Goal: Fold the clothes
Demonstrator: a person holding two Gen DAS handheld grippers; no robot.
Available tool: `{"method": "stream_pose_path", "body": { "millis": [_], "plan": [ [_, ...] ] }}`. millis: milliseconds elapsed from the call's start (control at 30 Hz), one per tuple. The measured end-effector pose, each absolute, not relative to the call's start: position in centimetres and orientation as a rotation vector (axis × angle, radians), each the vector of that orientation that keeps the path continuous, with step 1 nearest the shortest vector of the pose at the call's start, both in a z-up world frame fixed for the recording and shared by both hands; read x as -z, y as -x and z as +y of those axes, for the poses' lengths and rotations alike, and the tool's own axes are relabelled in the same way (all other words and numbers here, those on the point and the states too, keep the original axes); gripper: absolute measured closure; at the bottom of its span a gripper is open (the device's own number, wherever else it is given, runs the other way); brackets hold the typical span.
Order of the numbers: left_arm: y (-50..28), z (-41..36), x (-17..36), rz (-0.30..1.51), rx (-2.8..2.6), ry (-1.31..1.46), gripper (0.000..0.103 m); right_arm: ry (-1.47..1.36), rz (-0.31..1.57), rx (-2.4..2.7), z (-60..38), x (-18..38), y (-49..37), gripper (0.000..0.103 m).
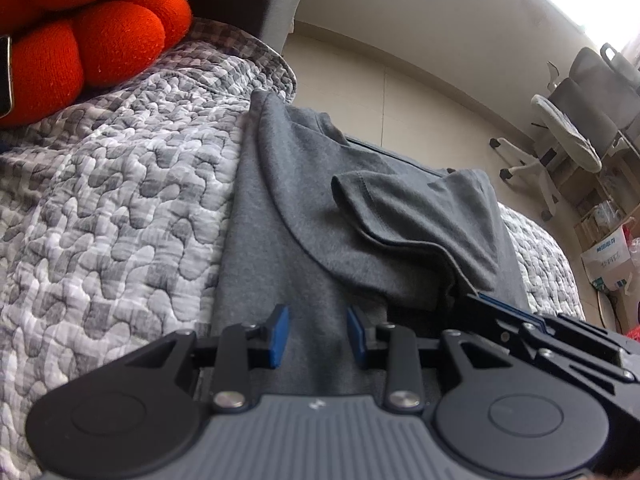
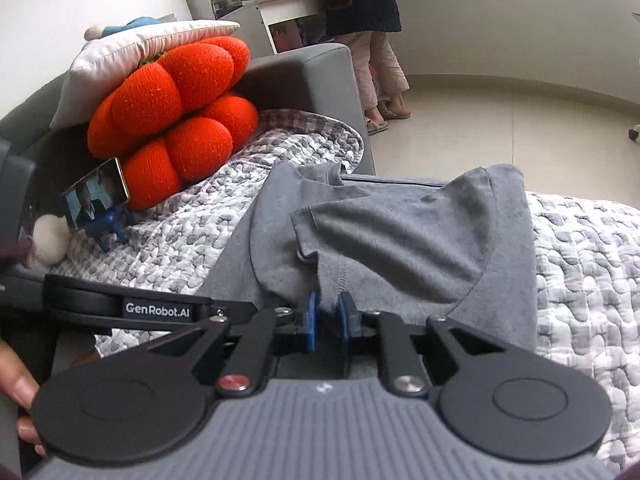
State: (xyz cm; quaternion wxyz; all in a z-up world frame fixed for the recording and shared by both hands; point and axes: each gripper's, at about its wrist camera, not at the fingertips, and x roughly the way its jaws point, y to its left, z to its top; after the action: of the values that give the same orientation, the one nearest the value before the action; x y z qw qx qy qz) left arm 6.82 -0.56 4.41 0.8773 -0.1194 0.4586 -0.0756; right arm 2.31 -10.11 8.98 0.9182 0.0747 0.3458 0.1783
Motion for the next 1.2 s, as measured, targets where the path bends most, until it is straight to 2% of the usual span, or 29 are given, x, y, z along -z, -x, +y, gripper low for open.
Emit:
{"method": "stream_pose_path", "body": {
  "millis": [300,500,1000,1200],
  "plan": [
    [-6.6,-0.7,-4.6,0.97,0.164,0.242,0.07,-0.188,0.674,-0.316,-11.0,-9.6,-2.1,0.084],
    [-6.6,-0.9,-4.4,0.976,0.163,0.225,0.07,-0.238,0.737,-0.285,-12.1,-8.7,-2.7,0.084],
    [-6.5,-0.4,-4.6,0.997,0.187,0.284,0.069,-0.287,0.635,-0.301,-12.9,-11.1,-1.2,0.084],
    [-6.0,-0.8,-4.9,0.99,0.183,0.23,0.069,-0.281,0.718,-0.234,-13.4,-10.2,-1.5,0.084]
  ]
}}
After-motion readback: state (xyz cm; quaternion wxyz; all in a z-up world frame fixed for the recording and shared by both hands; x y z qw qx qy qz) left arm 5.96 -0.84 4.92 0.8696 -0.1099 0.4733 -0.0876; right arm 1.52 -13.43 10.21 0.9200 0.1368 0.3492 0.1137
